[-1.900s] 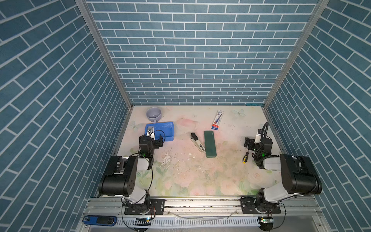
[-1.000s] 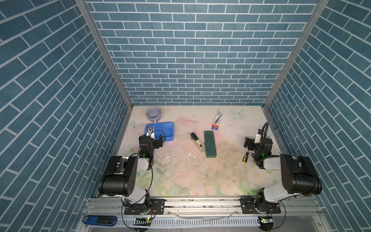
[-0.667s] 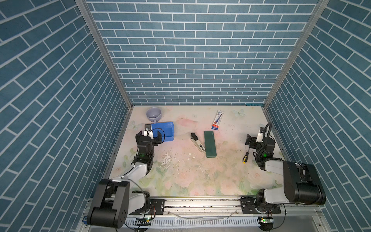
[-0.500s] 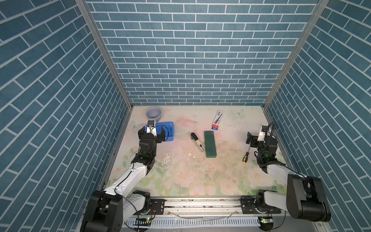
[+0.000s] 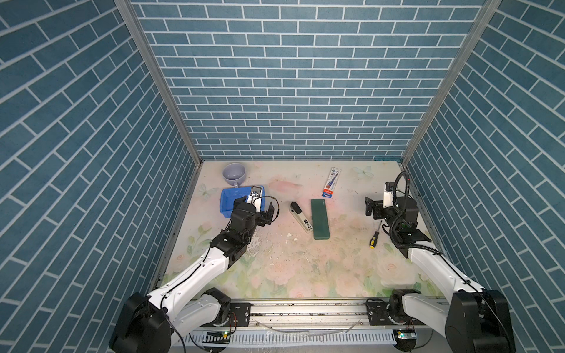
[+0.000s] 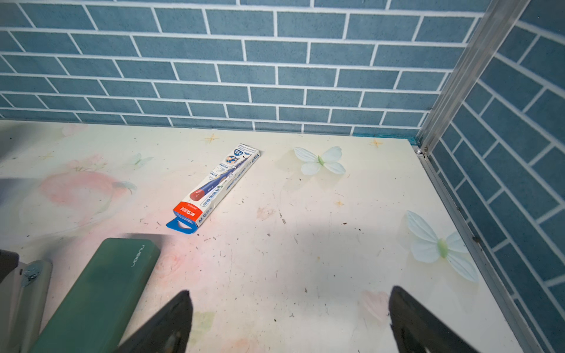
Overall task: Put the screwdriver in the bin
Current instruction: Pick up the screwdriver from the middle-right of the table.
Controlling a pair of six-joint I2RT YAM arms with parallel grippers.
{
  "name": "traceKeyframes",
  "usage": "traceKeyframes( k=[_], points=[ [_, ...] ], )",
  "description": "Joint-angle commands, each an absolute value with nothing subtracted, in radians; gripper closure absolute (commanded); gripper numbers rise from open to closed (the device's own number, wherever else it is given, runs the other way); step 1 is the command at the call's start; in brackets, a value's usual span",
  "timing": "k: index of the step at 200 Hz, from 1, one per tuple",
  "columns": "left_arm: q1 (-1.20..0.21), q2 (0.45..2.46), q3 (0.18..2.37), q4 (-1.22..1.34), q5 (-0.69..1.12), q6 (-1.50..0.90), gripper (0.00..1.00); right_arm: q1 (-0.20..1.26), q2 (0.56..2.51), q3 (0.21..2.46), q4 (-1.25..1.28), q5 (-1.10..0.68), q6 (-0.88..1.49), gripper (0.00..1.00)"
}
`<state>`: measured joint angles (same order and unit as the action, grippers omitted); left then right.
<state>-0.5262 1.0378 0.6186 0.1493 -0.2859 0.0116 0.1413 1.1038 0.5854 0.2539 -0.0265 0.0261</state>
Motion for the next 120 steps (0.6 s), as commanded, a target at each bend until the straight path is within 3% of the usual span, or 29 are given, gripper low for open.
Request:
traceKeyframes(
  k=[1, 31, 54, 91, 120],
  points=[
    [-0.536, 1.019, 0.672, 0.036, -0.254, -0.061, 0.00, 0.162, 1.123, 0.674, 0.114, 0.051, 0.063, 0.01],
    [-0.569, 1.025, 0.651, 0.089, -0.168, -0.026, 0.00, 0.164, 1.114, 0.720, -0.081, 0.193, 0.263, 0.01],
    [-0.579, 1.040, 0.649, 0.120, 0.049, 0.071, 0.00, 0.163, 1.118, 0.761, -0.296, 0.248, 0.409, 0.01],
    [-0.585, 1.073, 0.648, 0.119, 0.375, 0.257, 0.00, 0.153, 1.155, 0.745, -0.444, 0.189, 0.541, 0.01],
    [-0.585, 1.093, 0.653, 0.106, 0.479, 0.309, 0.00, 0.132, 1.212, 0.687, -0.430, 0.080, 0.644, 0.01]
  ],
)
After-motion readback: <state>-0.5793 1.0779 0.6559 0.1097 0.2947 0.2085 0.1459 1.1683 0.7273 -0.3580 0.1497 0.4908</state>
